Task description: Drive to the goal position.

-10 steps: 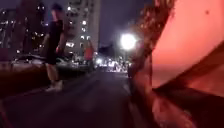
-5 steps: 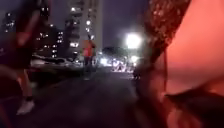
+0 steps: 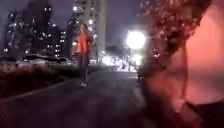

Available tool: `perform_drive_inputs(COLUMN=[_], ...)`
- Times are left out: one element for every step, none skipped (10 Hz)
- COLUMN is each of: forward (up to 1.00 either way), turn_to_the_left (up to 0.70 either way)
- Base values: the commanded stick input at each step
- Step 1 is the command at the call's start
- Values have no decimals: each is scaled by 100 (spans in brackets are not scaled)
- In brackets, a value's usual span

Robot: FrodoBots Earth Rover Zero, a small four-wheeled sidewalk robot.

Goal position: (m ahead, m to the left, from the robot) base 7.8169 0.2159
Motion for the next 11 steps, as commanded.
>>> perform_drive_inputs(forward=[45,45,45,45,45,45,45,45,45,45,45], turn_to_the_left=[0,0,0,0,0,0,0,0,0,0,0])
